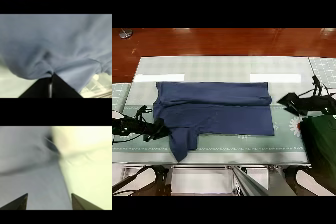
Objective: Fold the shirts.
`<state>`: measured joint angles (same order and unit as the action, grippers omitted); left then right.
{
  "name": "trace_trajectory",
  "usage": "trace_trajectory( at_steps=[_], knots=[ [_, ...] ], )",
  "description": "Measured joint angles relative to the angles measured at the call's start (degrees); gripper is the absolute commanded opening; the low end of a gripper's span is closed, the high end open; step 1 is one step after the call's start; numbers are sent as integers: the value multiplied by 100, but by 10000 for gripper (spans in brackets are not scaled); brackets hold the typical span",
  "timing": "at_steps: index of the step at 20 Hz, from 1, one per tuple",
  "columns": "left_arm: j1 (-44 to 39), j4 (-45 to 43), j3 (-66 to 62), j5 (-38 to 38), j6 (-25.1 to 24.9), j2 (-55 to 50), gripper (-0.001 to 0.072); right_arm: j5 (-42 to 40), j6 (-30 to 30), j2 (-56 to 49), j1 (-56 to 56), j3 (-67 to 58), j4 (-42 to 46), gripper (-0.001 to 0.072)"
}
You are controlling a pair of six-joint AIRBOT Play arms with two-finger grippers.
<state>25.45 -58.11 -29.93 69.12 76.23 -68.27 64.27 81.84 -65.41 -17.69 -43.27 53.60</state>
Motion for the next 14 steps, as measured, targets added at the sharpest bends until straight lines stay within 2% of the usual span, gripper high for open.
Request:
trace_trajectory(
  at_steps=[3,7,14],
  knots=[
    [-74,61,0,-39,-85,-7,26,570,280,4,74,258,636,620],
    [-107,98,0,-66,-142,-11,26,885,483,-146,614,645,946,620],
    [-114,114,0,-66,-170,-11,26,490,603,-549,1191,721,466,616]
  ],
)
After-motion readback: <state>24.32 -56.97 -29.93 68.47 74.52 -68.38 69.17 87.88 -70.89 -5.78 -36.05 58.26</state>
